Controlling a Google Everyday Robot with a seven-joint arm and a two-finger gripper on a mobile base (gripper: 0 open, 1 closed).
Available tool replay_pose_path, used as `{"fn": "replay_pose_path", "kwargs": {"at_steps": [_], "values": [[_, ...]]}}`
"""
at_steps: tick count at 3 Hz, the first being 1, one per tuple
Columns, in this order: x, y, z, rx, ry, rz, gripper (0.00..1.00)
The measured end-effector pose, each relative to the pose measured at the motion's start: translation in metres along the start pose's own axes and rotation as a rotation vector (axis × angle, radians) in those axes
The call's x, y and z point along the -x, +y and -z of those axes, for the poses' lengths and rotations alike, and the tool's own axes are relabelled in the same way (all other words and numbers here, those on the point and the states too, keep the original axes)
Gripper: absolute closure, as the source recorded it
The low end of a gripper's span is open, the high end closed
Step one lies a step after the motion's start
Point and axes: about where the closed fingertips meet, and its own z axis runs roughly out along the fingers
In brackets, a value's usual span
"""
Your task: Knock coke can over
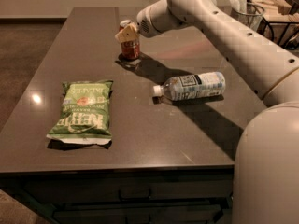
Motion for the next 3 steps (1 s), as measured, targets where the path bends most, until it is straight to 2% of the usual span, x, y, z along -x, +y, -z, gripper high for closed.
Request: {"fn": "replay_pose_path", "kwargs": {"at_steps": [1, 2, 3], "values": [[0.012, 0.007, 0.005, 0.022, -0.023, 0.01, 0.7], [0.018, 0.008, 0.028, 0.014, 0.051, 0.057, 0.93], [0.018, 0.003, 0.051, 0.006, 0.17, 0.119, 1.0]]}}
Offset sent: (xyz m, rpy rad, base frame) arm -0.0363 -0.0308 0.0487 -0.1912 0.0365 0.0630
